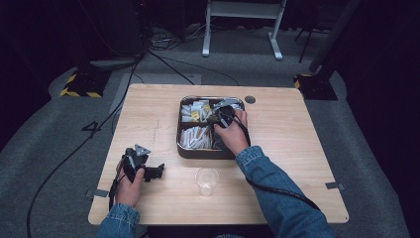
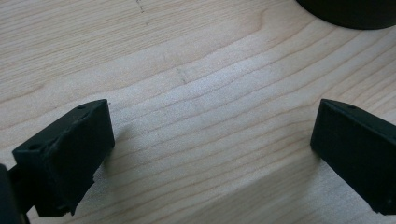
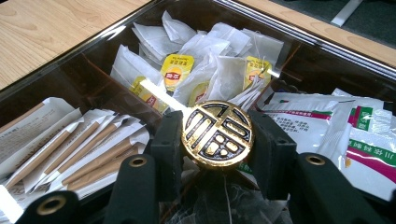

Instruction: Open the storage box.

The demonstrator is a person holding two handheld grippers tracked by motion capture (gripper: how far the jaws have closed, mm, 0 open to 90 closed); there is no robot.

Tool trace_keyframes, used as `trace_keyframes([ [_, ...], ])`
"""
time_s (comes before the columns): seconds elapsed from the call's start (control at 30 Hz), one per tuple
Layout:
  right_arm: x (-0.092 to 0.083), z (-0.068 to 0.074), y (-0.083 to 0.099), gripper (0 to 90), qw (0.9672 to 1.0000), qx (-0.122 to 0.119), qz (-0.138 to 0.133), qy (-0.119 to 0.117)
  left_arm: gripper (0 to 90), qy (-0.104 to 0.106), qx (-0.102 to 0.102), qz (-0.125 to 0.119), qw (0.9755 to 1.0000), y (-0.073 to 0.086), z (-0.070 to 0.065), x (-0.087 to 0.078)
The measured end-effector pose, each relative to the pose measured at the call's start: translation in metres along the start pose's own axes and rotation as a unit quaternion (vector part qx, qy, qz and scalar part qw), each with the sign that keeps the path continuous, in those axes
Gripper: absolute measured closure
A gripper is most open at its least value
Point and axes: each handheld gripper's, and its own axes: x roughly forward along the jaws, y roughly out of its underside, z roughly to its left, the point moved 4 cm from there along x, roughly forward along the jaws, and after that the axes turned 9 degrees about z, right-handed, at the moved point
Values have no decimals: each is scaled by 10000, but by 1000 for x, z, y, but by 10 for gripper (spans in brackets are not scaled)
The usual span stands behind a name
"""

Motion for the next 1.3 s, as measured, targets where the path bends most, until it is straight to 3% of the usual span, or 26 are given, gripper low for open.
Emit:
trace_keyframes([
  [0.47,-6,0,-3,590,9999,-65,-87,13,0,0,0,0,10000,0,0,0],
  [1.3,-60,-2,-21,590,9985,-208,-483,-128,0,26,49,-6,10000,-1,1,1],
])
